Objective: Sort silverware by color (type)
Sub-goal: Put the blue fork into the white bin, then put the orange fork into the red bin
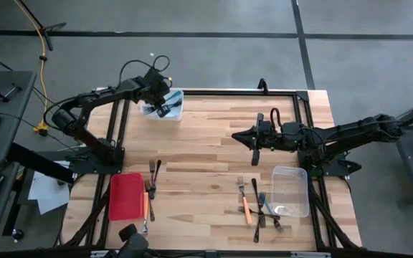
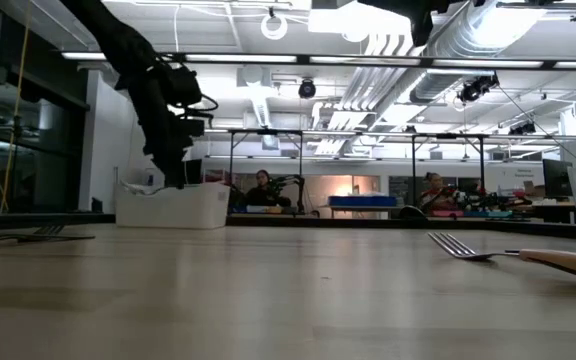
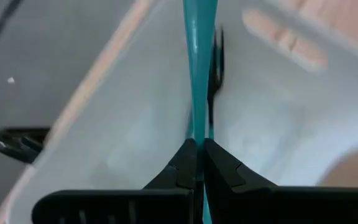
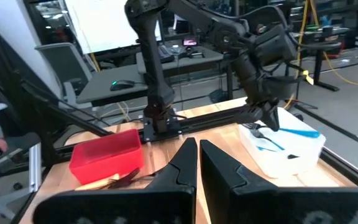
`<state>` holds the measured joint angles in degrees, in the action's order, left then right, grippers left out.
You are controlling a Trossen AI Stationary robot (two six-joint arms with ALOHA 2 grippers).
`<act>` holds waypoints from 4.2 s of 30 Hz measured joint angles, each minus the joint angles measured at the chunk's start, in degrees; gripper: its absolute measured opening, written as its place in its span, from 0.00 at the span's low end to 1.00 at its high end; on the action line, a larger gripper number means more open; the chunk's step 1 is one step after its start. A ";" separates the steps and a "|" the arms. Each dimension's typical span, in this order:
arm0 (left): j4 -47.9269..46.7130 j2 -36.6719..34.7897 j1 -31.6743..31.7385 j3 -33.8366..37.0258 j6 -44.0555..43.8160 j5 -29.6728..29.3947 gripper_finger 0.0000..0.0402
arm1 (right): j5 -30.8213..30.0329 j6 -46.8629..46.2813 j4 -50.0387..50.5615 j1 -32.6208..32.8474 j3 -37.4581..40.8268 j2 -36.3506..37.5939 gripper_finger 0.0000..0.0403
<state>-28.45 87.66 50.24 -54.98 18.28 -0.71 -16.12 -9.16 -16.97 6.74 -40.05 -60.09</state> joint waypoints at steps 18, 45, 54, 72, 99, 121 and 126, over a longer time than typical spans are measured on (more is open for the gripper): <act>-0.77 -0.17 0.09 -0.04 8.43 -3.55 0.00 | -0.19 -3.92 0.02 -0.01 0.00 -0.01 0.01; -1.79 9.05 0.22 -0.09 4.83 -3.62 0.06 | -0.17 -5.84 0.02 -0.01 0.00 -0.01 0.01; -1.74 9.02 0.22 -0.09 5.38 -3.43 0.20 | -0.19 -5.84 0.02 0.00 0.00 -0.01 0.01; -10.90 3.46 0.26 -6.69 2.70 -2.83 0.36 | 0.05 -5.84 0.02 -0.02 0.00 0.01 0.01; 27.30 -35.61 -33.55 1.48 -28.21 8.94 0.36 | 0.00 -2.36 -0.51 -0.02 0.00 0.01 0.01; 46.93 -36.68 -52.24 16.74 -27.04 -7.39 0.36 | -0.02 -2.36 -0.79 -0.02 0.00 0.01 0.01; 46.90 -36.68 -52.24 16.74 -27.04 -7.44 0.36 | -0.02 -2.34 -0.72 -0.02 0.00 0.01 0.01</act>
<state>18.45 50.98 -2.00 -38.24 -8.75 -8.15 -16.14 -11.51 -17.69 6.72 -40.05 -60.07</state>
